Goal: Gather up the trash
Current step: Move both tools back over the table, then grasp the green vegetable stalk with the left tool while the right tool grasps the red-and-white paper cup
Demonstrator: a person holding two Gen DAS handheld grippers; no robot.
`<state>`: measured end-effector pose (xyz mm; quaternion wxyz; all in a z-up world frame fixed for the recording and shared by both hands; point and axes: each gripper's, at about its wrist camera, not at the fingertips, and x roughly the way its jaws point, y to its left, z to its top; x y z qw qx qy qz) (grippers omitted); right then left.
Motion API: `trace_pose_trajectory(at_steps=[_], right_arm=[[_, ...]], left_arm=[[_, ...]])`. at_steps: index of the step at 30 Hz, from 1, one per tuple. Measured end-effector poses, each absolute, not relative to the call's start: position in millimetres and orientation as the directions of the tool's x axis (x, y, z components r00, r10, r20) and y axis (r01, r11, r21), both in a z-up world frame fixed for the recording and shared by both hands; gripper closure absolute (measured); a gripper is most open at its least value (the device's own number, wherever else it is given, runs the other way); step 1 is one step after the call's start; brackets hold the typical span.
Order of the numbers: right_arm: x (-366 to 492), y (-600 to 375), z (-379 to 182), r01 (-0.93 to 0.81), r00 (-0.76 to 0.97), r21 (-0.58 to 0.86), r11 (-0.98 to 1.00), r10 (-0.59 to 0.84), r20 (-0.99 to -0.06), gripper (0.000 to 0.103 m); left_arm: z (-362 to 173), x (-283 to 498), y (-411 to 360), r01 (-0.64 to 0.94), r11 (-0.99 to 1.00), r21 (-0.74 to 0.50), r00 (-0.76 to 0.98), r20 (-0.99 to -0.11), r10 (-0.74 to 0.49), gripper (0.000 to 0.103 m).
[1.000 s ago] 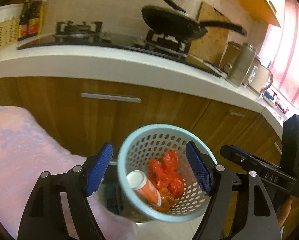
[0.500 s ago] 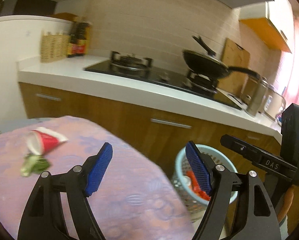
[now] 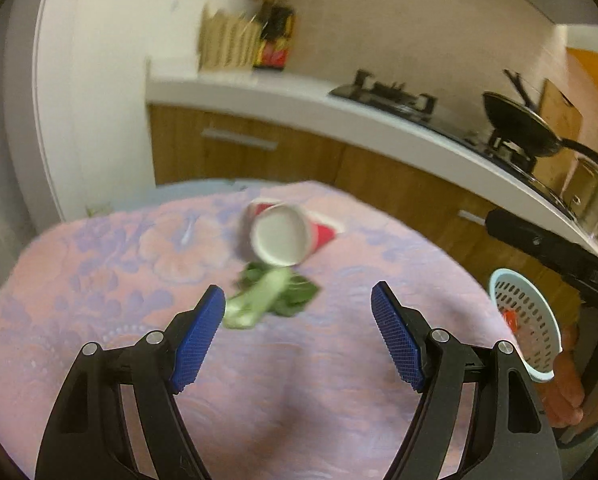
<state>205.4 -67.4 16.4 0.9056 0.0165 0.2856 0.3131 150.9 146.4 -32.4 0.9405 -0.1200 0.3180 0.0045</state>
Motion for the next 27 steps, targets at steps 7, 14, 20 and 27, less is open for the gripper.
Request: trace_pose_trajectory(at_steps=[7, 14, 20, 27], right_arm=[[236.5, -20.3, 2.6, -0.612, 0.603, 0.192, 0.768, 0.609, -0.516, 0.039], [255.3, -3.1, -16.5, -0.635, 0.541, 0.232, 0.737, 0.639, -0.547, 0.039], [260.4, 21.7, -16.7, -0.666, 0.506, 0.203, 0.718, 0.634, -0.585, 0.039], [274.0, 39.8, -38.6, -0.593, 0.426, 0.302, 0.747, 0.609, -0.669, 0.025]], left_arm=[[-67.6, 190.6, 165.1, -0.085, 0.958, -0.275, 0.707, -0.694, -0.136, 0.033], [-69.0, 200.7, 156.3, -0.085, 0.973, -0.212, 0.707, -0.701, -0.091, 0.069], [-70.7, 190.8, 158.1, -0.095, 0.969, -0.226, 0.71, -0.698, -0.093, 0.074], [-69.8, 145.4, 157.4, -0.11, 0.962, -0.25, 0.697, -0.71, -0.105, 0.075]])
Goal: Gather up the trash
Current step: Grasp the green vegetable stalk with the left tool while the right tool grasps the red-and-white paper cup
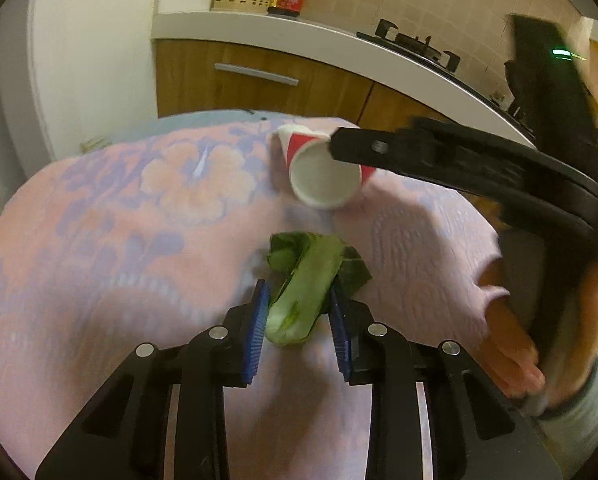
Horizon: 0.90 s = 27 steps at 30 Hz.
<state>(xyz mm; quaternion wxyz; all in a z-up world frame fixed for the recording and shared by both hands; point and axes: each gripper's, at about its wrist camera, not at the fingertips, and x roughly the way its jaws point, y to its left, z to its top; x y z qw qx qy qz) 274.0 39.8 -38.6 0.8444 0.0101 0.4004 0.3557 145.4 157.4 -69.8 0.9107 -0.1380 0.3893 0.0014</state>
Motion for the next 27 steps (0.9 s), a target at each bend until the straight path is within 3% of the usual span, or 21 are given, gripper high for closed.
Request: trace_pose_trajectory(at_steps=[4, 7, 10, 18, 20, 22, 27], right_arm=[[282.5, 50.0, -48.9, -0.53, 0.39, 0.365, 0.766, 0.602, -0.697, 0.024], [288.2, 59.0, -55.7, -0.477, 0.385, 0.378, 0.793, 0.576, -0.721, 0.016], [291.2, 69.6, -54.1, -0.439, 0.417, 0.358, 0.824, 0.54, -0.731, 0.014], [297.9, 98.6, -53.4, -0.348, 0.48, 0.224, 0.91, 0.378, -0.792, 0.015], [293.5, 103.3, -53.9, -0.358, 0.513, 0.146, 0.922, 0.325, -0.795, 0.031], [288.8, 101.6, -54.5, -0.378, 0.534, 0.101, 0.92, 0.306, -0.788, 0.04], [281.7, 82.3, -50.8, -0.418, 0.51, 0.145, 0.897, 0.364, -0.779, 0.045]], left_arm=[[-70.4, 120.5, 168.9, -0.14, 0.953, -0.269, 0.735, -0.673, -0.083, 0.075], [-69.8, 109.4, 180.5, -0.14, 0.936, -0.322, 0.772, -0.628, -0.101, 0.075], [-66.5, 102.4, 182.7, -0.165, 0.947, -0.275, 0.788, -0.615, -0.041, 0.075], [-66.3, 95.2, 182.1, -0.144, 0.943, -0.3, 0.797, -0.6, -0.069, 0.075], [-67.1, 94.9, 180.7, -0.139, 0.944, -0.299, 0.796, -0.601, -0.073, 0.075], [-67.9, 95.0, 180.5, -0.136, 0.943, -0.304, 0.793, -0.604, -0.08, 0.075], [-68.7, 100.2, 179.8, -0.123, 0.948, -0.294, 0.793, -0.604, -0.085, 0.075]])
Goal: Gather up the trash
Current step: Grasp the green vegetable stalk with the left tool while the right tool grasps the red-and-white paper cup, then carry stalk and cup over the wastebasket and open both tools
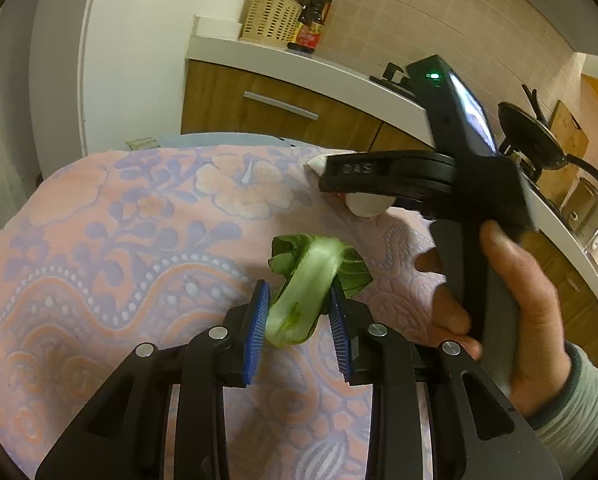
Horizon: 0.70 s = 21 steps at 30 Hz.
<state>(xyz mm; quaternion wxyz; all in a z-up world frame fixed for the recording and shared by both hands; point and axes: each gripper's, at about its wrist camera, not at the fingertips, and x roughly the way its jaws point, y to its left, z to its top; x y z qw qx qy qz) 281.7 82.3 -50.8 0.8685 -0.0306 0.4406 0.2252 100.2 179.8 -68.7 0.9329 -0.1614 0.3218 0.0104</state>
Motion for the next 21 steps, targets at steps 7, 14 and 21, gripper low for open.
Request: trace_pose_trajectory(at_steps=[7, 14, 21], right_arm=[[246.9, 28.4, -25.5, -0.465, 0.547, 0.157, 0.871, 0.422, -0.723, 0.05], [198.3, -53.6, -2.6, -0.468, 0.648, 0.115, 0.876, 0.428, -0.63, 0.05], [182.9, -136.0, 0.8, -0.393, 0.706, 0.108, 0.913, 0.375, -0.601, 0.05]], left_arm=[[-63.7, 101.1, 159.6, -0.082, 0.959, -0.272, 0.798, -0.594, -0.1, 0.075], [-39.1, 99.5, 93.5, 0.035, 0.969, -0.243, 0.797, -0.579, -0.173, 0.075], [-27.3, 113.1, 32.1, 0.137, 0.959, -0.246, 0.786, -0.563, -0.257, 0.075]])
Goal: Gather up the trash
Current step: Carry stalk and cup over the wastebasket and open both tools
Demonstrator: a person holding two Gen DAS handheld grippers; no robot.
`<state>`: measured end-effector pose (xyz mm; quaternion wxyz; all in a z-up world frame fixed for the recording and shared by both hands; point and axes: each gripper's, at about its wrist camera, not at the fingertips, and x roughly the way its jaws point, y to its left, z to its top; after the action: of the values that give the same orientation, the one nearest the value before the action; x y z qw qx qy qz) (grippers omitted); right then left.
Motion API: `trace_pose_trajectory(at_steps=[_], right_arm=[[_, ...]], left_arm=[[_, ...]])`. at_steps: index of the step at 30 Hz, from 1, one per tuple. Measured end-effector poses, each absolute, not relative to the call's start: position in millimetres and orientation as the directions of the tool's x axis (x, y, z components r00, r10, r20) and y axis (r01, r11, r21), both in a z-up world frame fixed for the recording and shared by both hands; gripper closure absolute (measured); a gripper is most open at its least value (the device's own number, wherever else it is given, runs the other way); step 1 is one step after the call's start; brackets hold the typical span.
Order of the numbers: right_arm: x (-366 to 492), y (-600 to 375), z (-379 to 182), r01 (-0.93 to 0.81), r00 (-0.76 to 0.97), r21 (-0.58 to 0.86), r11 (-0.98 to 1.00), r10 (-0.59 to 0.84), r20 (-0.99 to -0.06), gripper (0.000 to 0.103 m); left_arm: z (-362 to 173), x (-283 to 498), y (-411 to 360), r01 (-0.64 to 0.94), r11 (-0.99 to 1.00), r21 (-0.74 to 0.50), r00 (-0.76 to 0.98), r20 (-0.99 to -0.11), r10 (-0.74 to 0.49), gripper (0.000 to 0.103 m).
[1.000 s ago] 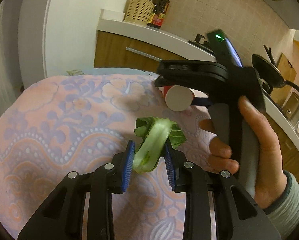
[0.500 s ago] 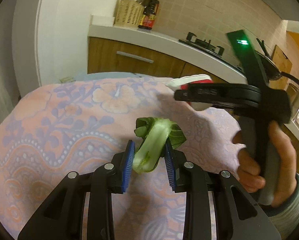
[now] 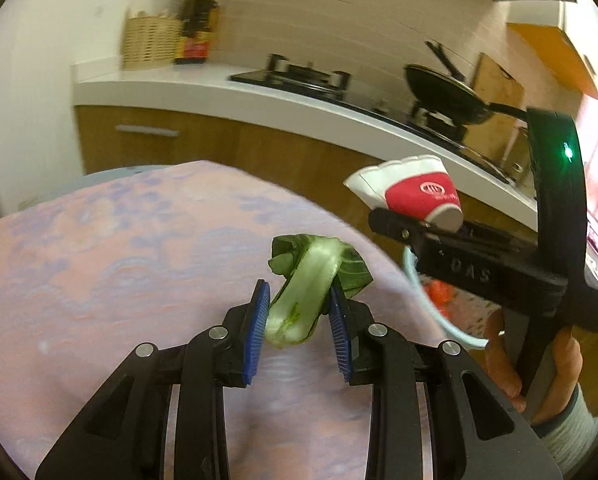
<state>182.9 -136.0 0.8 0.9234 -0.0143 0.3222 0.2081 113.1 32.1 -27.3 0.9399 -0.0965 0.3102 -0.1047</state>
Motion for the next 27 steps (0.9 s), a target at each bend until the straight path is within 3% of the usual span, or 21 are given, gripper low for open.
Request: trace_pose_trajectory(at_steps=[17, 27], right_arm=[[183.3, -307.1, -19.7, -0.146, 0.738, 0.15, 0.978, 0.208, -0.642, 0.05], [192.8, -356.3, -33.4, -0.058, 0.717, 0.187, 0.981, 0.171, -0.676, 0.049]], left_arm=[[-25.3, 172.3, -118.2, 0.341, 0.915, -0.215, 0.689, -0.605, -0.399, 0.075], [-36.0, 203.6, -182.6, 0.409, 0.887, -0.214, 0.636, -0.63, -0.445, 0.074]])
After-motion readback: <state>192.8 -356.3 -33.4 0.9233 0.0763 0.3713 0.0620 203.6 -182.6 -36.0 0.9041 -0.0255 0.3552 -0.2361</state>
